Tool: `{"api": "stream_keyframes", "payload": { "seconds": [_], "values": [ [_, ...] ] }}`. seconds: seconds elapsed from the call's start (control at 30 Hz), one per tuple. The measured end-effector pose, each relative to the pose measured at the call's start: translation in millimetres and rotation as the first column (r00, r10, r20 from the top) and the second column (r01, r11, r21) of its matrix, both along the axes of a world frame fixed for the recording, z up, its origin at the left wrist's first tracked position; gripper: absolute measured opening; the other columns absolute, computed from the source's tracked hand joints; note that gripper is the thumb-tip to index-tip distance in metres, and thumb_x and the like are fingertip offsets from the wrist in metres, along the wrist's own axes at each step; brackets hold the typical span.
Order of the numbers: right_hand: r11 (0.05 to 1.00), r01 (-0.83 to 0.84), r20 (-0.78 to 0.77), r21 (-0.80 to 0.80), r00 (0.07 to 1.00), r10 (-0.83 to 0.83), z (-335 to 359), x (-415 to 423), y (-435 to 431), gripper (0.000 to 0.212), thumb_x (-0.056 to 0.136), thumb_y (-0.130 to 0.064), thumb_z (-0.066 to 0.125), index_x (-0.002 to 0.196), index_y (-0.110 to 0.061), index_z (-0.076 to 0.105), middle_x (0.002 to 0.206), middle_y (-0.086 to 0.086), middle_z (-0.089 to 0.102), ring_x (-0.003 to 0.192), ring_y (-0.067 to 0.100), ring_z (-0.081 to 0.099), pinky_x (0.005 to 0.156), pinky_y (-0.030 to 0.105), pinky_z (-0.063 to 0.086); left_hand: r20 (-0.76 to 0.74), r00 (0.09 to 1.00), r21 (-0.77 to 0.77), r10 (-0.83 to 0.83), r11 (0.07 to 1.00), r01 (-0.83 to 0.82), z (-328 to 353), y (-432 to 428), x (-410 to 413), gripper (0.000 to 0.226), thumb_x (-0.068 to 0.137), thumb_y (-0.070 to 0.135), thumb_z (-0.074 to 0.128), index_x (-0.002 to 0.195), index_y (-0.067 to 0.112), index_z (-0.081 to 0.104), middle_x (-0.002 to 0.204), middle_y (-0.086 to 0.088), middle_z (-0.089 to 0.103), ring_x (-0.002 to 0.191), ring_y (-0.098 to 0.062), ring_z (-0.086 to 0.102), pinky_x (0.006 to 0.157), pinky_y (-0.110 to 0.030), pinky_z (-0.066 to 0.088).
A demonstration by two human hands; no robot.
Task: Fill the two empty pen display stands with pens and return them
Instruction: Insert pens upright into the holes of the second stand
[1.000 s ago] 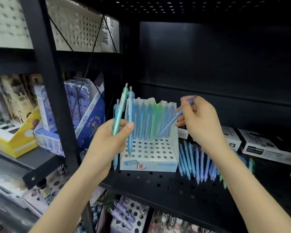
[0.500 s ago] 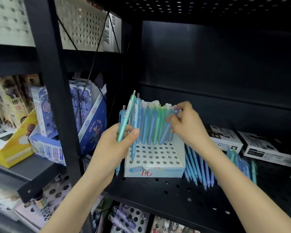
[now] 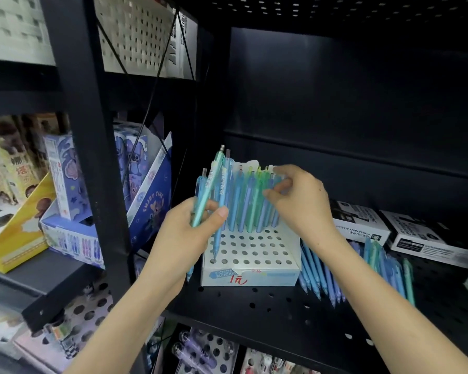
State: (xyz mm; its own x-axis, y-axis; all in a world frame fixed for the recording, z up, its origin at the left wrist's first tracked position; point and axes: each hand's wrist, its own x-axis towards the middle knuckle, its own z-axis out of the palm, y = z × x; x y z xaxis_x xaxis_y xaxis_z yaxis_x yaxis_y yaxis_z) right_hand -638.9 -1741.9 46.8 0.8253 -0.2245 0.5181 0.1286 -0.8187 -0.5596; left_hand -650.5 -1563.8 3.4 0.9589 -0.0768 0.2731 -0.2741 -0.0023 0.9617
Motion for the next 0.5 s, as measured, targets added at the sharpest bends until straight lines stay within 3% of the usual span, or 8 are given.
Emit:
{"api": "stream_keyframes", "payload": {
  "seconds": [0.07,0.23,0.3,0.37,0.5],
  "values": [
    [1.000,-0.026,0.097,-0.006,0.995,0.026,1.5,-14.6,2.9,0.033,0.086,-0.034,0.062,0.118,-0.025,0.058,0.087,-0.011,0.064,0.077,0.006,0.058,0.069,0.022,0.041,0.016,1.000,0.017,-0.019,1.000,0.018,1.7,-3.3,-2.3,0.010,0.085,0.029,0.064,0.089,0.020,0.061,0.047,0.019,0.046,0.041,0.001,0.042,0.052,-0.022,0.032],
    [0.912,-0.303,0.097,0.277,0.953,0.288,4.9,-41.8,17.9,0.025,0.079,-0.041,0.067,0.089,-0.018,0.071,0.076,-0.005,0.068,0.071,0.006,0.060,0.067,0.015,0.048,0.101,0.992,0.133,-0.077,0.989,0.063,6.4,-17.7,-9.5,0.008,0.084,0.029,0.064,0.084,0.021,0.062,0.048,0.018,0.048,0.046,0.002,0.045,0.050,-0.017,0.040],
    [0.894,-0.331,0.115,0.303,0.944,0.311,6.2,-43.4,17.6,0.022,0.079,-0.034,0.069,0.079,-0.012,0.070,0.070,0.000,0.067,0.066,0.013,0.059,0.062,0.017,0.048,0.118,0.988,0.185,-0.096,0.980,0.073,7.9,-24.0,-12.6,0.008,0.083,0.030,0.065,0.085,0.022,0.062,0.048,0.018,0.047,0.048,0.002,0.045,0.050,-0.018,0.044],
    [0.871,-0.359,0.140,0.336,0.933,0.331,7.7,-46.4,12.0,0.023,0.081,-0.030,0.068,0.071,-0.009,0.067,0.062,-0.002,0.062,0.054,0.010,0.052,0.055,0.019,0.045,0.114,0.987,0.186,-0.111,0.979,0.088,8.8,-27.9,-14.5,0.008,0.082,0.031,0.065,0.085,0.024,0.063,0.047,0.016,0.044,0.046,0.000,0.042,0.048,-0.018,0.040],
    [0.833,-0.302,0.244,0.464,0.947,0.208,13.4,-46.7,-15.7,0.025,0.079,-0.032,0.071,0.072,-0.008,0.067,0.060,0.006,0.060,0.048,0.007,0.051,0.049,0.020,0.045,0.063,0.991,0.064,-0.117,0.991,0.113,10.4,-28.3,-13.4,0.026,0.079,0.043,0.061,0.087,0.019,0.063,0.053,0.012,0.035,0.042,-0.003,0.030,0.044,-0.017,0.031]
  ]
}}
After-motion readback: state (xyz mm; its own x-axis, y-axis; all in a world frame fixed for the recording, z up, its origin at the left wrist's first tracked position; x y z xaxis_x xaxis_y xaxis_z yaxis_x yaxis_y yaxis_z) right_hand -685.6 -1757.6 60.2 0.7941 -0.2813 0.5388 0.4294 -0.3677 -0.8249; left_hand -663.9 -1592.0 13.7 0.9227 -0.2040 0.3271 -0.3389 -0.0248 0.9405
